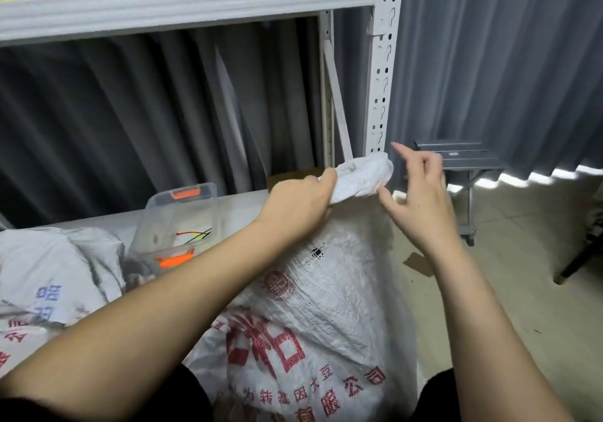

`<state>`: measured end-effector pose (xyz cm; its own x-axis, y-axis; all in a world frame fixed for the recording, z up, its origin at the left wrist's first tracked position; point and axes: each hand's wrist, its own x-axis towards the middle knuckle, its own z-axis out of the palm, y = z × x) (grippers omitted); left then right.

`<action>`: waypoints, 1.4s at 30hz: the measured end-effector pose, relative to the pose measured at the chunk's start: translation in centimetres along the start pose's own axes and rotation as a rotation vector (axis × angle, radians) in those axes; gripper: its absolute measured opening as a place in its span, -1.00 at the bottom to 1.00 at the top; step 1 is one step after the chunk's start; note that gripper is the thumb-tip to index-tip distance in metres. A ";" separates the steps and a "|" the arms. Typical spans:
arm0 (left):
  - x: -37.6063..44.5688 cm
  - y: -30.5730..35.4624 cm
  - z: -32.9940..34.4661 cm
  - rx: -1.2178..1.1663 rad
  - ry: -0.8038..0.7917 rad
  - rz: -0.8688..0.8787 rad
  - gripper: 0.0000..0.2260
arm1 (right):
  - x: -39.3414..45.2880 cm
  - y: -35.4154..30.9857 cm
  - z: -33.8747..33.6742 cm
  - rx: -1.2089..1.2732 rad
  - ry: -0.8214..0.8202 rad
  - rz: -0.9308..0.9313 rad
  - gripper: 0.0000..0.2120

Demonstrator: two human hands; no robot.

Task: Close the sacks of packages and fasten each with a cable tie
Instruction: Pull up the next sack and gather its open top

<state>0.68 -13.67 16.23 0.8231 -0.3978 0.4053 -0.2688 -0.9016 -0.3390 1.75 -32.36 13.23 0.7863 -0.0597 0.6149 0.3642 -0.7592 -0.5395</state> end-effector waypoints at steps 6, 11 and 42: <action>-0.8 -1.2 0.1 -0.058 0.013 0.177 -0.69 | 5.2 -2.3 -2.1 -0.438 -0.640 -0.586 -0.49; -1.0 -2.2 -0.1 -0.048 0.038 0.152 -0.79 | 6.8 -3.6 -2.1 -0.486 -0.852 -0.660 -0.87; -1.2 -2.8 1.0 -0.624 -0.016 -0.082 -0.79 | 5.2 1.2 -3.2 -0.158 -0.666 -0.510 -0.86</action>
<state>0.96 -10.47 15.87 0.8595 -0.3245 0.3949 -0.4416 -0.8604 0.2542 4.65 -35.63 17.58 0.6923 0.6702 0.2676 0.7186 -0.6740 -0.1713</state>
